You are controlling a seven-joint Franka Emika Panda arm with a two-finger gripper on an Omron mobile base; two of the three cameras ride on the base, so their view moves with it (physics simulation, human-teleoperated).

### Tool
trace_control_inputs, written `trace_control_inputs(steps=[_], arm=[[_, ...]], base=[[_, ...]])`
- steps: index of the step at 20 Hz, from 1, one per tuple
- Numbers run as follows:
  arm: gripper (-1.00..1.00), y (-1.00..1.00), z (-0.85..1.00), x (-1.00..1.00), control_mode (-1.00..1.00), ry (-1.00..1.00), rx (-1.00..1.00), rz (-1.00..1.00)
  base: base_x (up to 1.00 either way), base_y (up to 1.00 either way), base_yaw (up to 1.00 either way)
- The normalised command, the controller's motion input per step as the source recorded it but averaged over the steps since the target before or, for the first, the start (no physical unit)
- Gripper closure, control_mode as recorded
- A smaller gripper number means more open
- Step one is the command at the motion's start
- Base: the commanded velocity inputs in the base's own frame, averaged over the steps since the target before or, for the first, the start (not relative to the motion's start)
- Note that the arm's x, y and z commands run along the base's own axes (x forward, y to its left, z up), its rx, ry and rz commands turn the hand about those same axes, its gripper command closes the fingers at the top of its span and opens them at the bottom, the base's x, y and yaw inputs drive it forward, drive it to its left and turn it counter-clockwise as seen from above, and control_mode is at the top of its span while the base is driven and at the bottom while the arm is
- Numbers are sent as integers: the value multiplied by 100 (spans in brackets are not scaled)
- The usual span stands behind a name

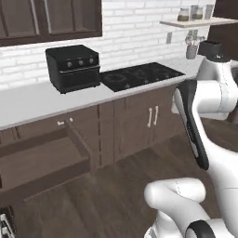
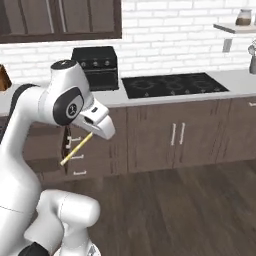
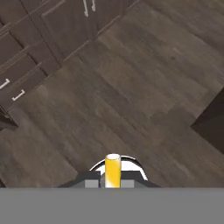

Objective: Take a straw from the drawer in front and place it inside the glass cup on the dining counter.

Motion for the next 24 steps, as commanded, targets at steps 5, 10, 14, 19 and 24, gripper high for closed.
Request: trace_control_inputs(steps=[5,10,14,19,24], arm=[[100,0,0,0,100,0,0,0],[100,0,0,0,100,0,0,0],[100,0,0,0,100,0,0,0],[100,0,0,0,100,0,0,0],[100,0,0,0,100,0,0,0]], base=[[2,-32,-86],[29,-12,-78],[41,-17,-72],[74,4,-64],[100,33,-50]])
